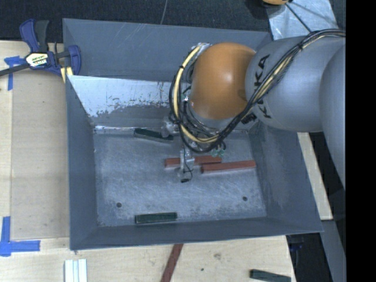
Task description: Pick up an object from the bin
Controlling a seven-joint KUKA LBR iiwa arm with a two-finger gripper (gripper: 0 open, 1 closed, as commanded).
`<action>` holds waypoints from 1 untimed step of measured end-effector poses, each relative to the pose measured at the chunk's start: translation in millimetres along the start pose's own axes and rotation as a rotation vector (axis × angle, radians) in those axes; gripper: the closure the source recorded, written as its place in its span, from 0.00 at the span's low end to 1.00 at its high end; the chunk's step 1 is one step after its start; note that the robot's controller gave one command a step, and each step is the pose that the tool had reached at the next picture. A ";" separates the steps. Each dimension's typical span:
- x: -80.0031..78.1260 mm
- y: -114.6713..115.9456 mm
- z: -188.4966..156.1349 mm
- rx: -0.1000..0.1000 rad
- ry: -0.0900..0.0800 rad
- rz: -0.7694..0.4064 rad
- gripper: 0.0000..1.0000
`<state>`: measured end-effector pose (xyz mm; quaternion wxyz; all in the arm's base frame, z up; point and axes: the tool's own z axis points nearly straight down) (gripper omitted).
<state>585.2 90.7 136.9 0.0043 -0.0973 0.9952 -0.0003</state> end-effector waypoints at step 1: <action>37.0 -95.4 65.7 0.000 0.004 0.108 1.00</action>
Offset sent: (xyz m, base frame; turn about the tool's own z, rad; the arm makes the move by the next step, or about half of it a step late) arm 0.0000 0.0000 0.0000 0.0000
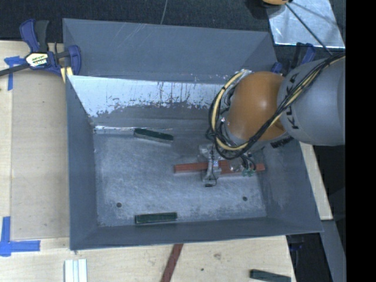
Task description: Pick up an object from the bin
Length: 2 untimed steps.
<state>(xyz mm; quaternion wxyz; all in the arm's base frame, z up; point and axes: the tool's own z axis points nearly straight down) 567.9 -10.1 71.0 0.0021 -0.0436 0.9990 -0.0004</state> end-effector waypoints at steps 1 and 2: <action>-0.1 0.1 -0.1 0.000 0.000 0.001 1.00; -12.4 16.4 -139.7 -0.001 -0.001 0.052 1.00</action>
Offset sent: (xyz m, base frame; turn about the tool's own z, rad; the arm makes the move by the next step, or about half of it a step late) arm 0.0090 0.0176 0.1387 0.0521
